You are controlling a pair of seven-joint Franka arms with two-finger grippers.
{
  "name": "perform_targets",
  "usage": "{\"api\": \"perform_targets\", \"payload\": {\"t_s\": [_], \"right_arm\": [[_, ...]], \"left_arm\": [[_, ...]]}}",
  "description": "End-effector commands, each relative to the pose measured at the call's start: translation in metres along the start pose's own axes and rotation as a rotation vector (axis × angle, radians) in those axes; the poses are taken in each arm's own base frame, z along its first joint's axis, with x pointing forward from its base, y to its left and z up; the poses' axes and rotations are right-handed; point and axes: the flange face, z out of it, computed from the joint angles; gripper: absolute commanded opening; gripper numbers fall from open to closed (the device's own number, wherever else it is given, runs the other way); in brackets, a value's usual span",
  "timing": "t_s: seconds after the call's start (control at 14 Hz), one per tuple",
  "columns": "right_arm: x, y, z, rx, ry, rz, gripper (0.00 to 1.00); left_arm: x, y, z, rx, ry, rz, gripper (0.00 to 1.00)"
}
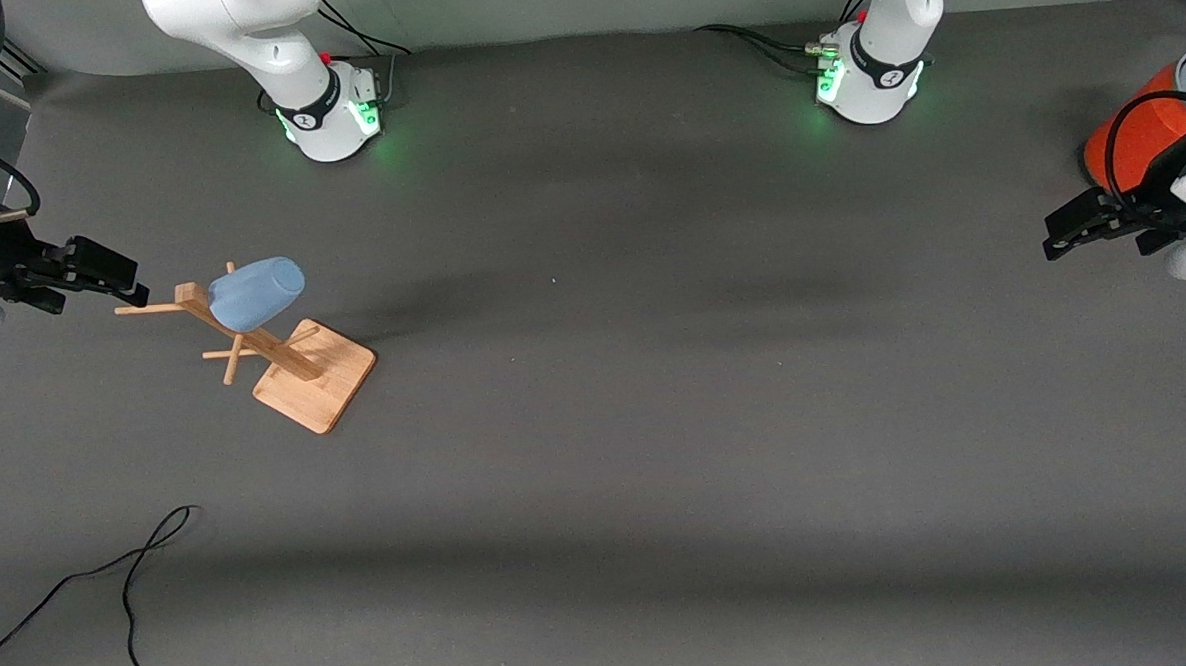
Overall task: Rotate and upright cup with both arms
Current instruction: 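Reach the right gripper toward the blue cup on the wooden stand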
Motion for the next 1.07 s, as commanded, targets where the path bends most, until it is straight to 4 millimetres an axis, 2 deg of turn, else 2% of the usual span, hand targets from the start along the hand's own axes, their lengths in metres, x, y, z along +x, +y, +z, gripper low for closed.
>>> {"api": "perform_targets", "payload": {"t_s": [0.0,0.21,0.36,0.5,0.71,1.0], "right_arm": [[-0.001,-0.002,-0.008,0.002,-0.004,-0.025,1.00],[0.000,-0.005,-0.005,0.004,-0.010,-0.039,1.00],[-0.006,-0.010,-0.012,0.004,0.000,-0.016,1.00],[-0.008,-0.014,-0.010,0.023,-0.011,0.160,1.00],[-0.016,-0.022,0.006,0.089,-0.091,0.521,1.00],[-0.026,-0.023,0.023,0.116,-0.171,0.859,1.00]], "left_arm": [[0.001,0.001,-0.005,0.000,0.006,0.013,1.00],[0.001,0.001,-0.005,0.000,0.006,0.013,1.00],[0.001,0.001,-0.005,0.000,0.006,0.013,1.00],[0.001,0.001,-0.005,0.000,0.006,0.013,1.00],[0.002,0.001,-0.004,0.000,0.004,0.013,1.00],[0.002,0.001,-0.004,-0.001,0.006,0.013,1.00]]}}
